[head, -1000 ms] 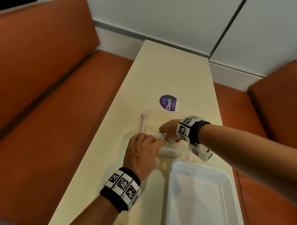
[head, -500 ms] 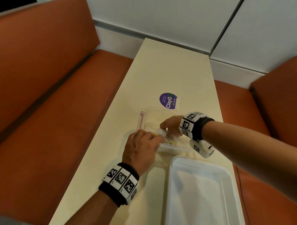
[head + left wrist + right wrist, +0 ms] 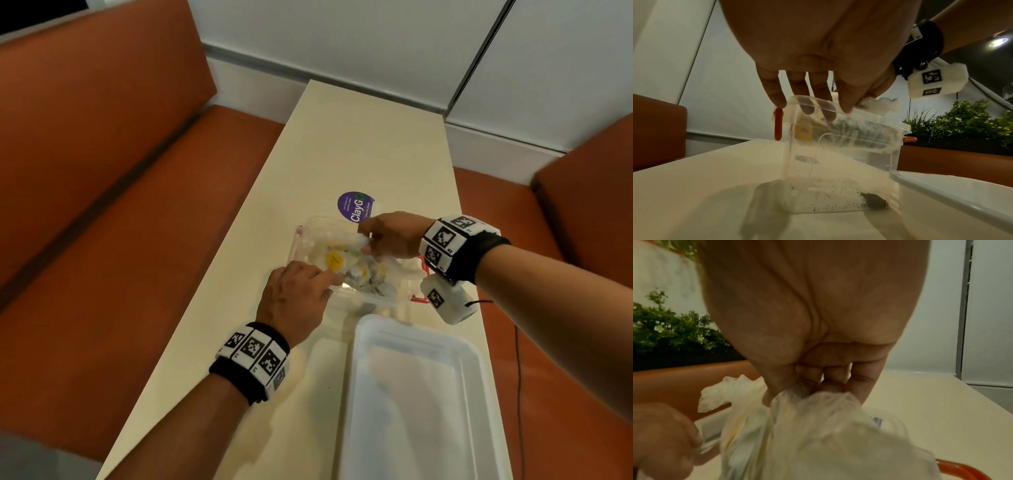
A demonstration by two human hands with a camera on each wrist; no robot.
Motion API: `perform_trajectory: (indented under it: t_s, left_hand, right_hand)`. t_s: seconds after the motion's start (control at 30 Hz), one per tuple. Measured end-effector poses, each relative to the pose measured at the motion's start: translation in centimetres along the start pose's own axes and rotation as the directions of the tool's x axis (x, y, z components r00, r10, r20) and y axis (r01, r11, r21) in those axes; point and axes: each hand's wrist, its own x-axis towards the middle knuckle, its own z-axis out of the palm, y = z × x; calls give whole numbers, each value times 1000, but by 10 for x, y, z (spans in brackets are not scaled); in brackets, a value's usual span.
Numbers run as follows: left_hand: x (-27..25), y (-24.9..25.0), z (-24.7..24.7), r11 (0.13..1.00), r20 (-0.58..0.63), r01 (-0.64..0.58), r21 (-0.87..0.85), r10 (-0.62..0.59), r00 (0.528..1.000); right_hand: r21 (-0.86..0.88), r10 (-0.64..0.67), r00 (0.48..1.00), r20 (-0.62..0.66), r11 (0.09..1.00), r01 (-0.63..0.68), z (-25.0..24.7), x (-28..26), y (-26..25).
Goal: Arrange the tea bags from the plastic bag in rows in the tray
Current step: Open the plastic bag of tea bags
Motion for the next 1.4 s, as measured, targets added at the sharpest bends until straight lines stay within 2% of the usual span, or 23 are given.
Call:
perform_trajectory:
  t_s: [0.13, 0.23, 0.3, 0.43, 0.6, 0.67, 0.73, 0.87, 1.03, 1.17, 1.23, 1.4]
  left_hand:
    - [-7, 2, -7, 998, 41, 9, -56, -6, 999]
    - [-20, 10, -18, 996, -7, -8, -92, 7, 1000]
    - [-34, 18, -28, 987, -17, 26, -158, -29, 999]
    - [-75, 35, -46, 948, 11, 116, -296, -118, 993]
    - [-142, 56, -61, 901, 58, 211, -378, -205, 977]
    - [-167, 61, -62, 895, 68, 244, -374, -236, 969]
    - [-186, 66, -64, 872, 73, 290, -395, -284, 956]
    - [-207, 70, -66, 794, 77, 354, -494, -366, 928]
    - [-212, 65, -68, 774, 92, 350, -528, -357, 929]
    - [-212, 45, -70, 768, 83, 368, -525, -384, 920]
    - [-212, 33, -70, 759, 117, 392, -520, -392, 913]
    - [-212, 12, -62, 702, 249, 455, -547, -383, 890]
  right_hand:
    - [98, -12, 992, -129, 995, 25, -14, -25, -1]
    - [293, -23, 972, -235, 952, 94, -21, -48, -3]
    - [435, -23, 952, -305, 886, 161, -20, -62, -4]
    - [606, -20, 919, -393, 746, 276, -1, -84, -10]
    - [806, 30, 928, -371, 506, 306, 38, -112, -32]
    - [847, 36, 937, -348, 441, 297, 58, -120, -42]
    - [863, 43, 948, -315, 429, 267, 79, -127, -53]
    - [861, 50, 964, -263, 463, 211, 116, -134, -77]
    - [819, 94, 971, -220, 559, 132, 151, -143, -105]
    - [763, 115, 989, -89, 647, -7, 191, -148, -125]
    - [769, 130, 990, -50, 638, -45, 207, -152, -135]
    - [812, 225, 973, -61, 578, -83, 222, -160, -151]
